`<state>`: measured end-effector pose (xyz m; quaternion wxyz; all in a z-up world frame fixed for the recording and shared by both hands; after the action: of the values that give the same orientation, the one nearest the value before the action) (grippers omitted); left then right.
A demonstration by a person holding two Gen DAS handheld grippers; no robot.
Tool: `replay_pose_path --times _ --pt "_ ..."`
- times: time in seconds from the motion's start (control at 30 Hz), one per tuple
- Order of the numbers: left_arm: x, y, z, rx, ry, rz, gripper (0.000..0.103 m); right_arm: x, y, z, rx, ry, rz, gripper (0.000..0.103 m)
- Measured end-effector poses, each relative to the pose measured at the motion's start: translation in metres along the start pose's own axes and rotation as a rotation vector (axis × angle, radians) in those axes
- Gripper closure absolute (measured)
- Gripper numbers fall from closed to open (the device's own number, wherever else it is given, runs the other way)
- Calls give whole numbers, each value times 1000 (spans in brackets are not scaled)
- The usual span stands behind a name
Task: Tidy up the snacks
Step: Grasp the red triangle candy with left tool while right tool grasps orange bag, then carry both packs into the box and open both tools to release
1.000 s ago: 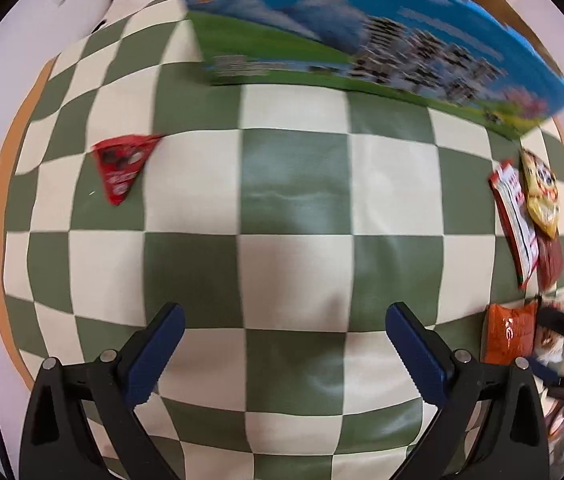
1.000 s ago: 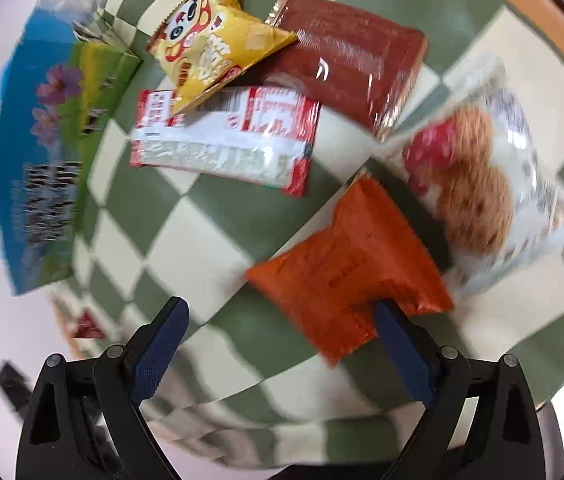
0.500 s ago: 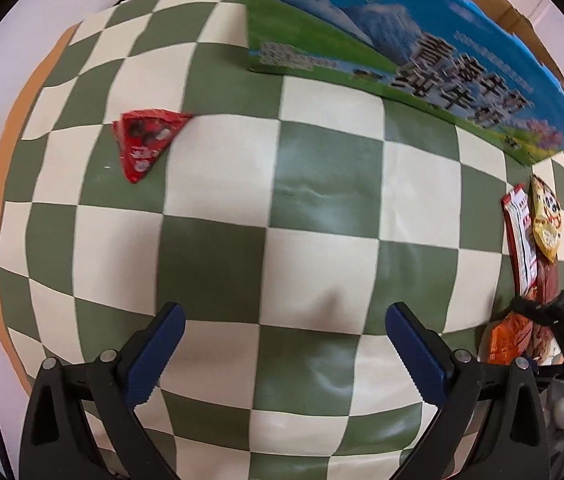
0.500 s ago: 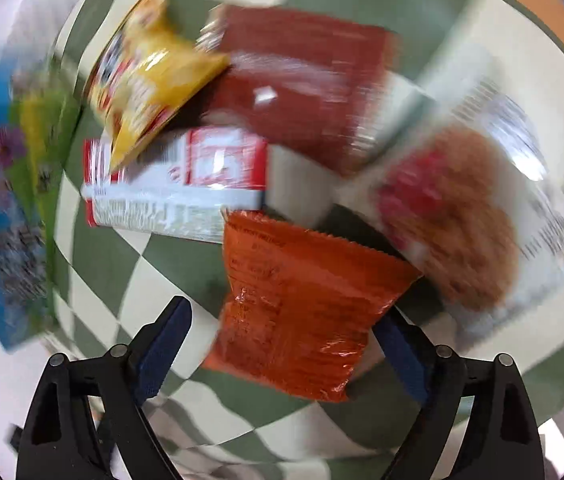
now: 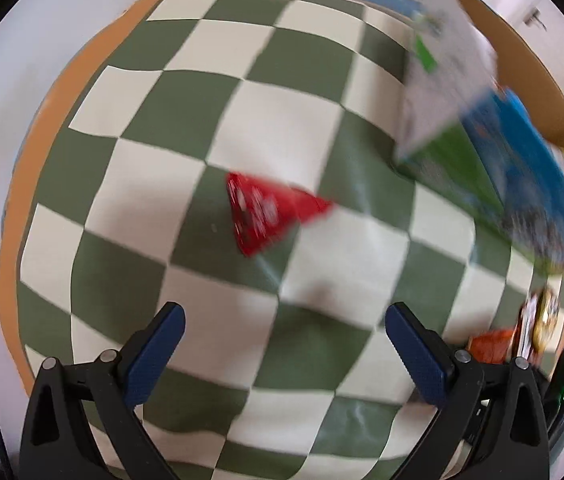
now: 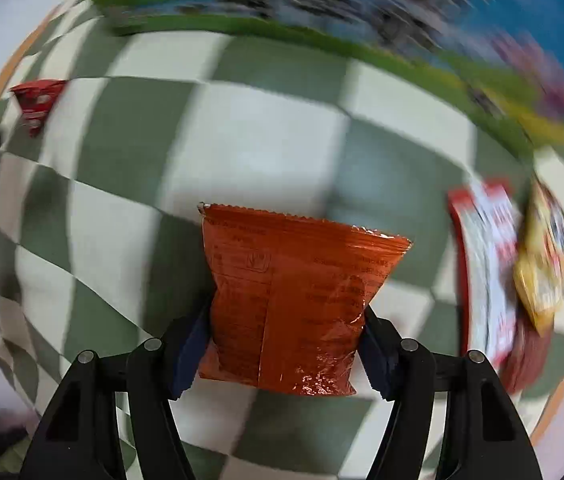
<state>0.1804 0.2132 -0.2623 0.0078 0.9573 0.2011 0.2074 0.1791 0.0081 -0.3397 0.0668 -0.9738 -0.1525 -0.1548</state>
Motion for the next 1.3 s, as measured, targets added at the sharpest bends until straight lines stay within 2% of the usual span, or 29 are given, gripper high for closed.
replay_pose_path --times 0.17,0.23,0.3,0.37,0.43,0.47,0.57,0.67,0.73,0.83,0.93,1.03,1.13,1.2,1.3 --pt "28 -9 25 -16 -20 -56 0 17 11 -6 58 4 156 33" --pt "37 -12 33 -48 -22 -64 3 14 19 -8 79 -4 197 33" --pt "43 -10 38 -70 -10 -58 14 13 27 -9 74 -14 194 32" --pt "46 -6 47 -82 -34 -42 40 13 24 -5 68 -25 196 32" --pt "46 -5 60 -83 -60 -35 54 21 15 1 66 -28 208 32" --pt "42 -1 53 -77 -64 -26 56 23 16 2 68 -29 214 32" --pt "34 0 51 -72 -53 -5 57 29 9 9 77 -25 233 33" --pt "9 12 43 -96 -76 27 57 21 19 7 75 -12 206 39" --pt "-25 28 37 -124 -115 82 57 -5 31 -4 80 -20 191 42" --pt "-78 46 31 -165 -184 126 57 -25 39 -8 96 -57 208 44" --pt "-116 54 31 -187 -236 153 57 -44 46 -13 90 -95 214 44" --pt "-127 55 26 -184 -230 193 55 -59 55 -15 91 -118 241 44" --pt "-129 66 42 -193 -273 195 46 -59 65 -12 104 -119 300 40" --pt "-128 61 46 -202 -285 196 46 -58 70 -8 120 -121 336 31" --pt "-125 62 48 -194 -290 206 47 -54 70 -1 110 -125 340 26"
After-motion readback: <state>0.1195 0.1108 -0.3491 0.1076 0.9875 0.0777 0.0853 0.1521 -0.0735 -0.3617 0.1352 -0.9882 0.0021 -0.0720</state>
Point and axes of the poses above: each gripper's, at about its wrist camera, not at the fingertips, and z roughly the way its jaws point, y to its right, x to its top, the point moved 4 cm from there along z, roughly the way its jaws point, and after that the axes turned 15 degrees about y, right-handed, at the moved point
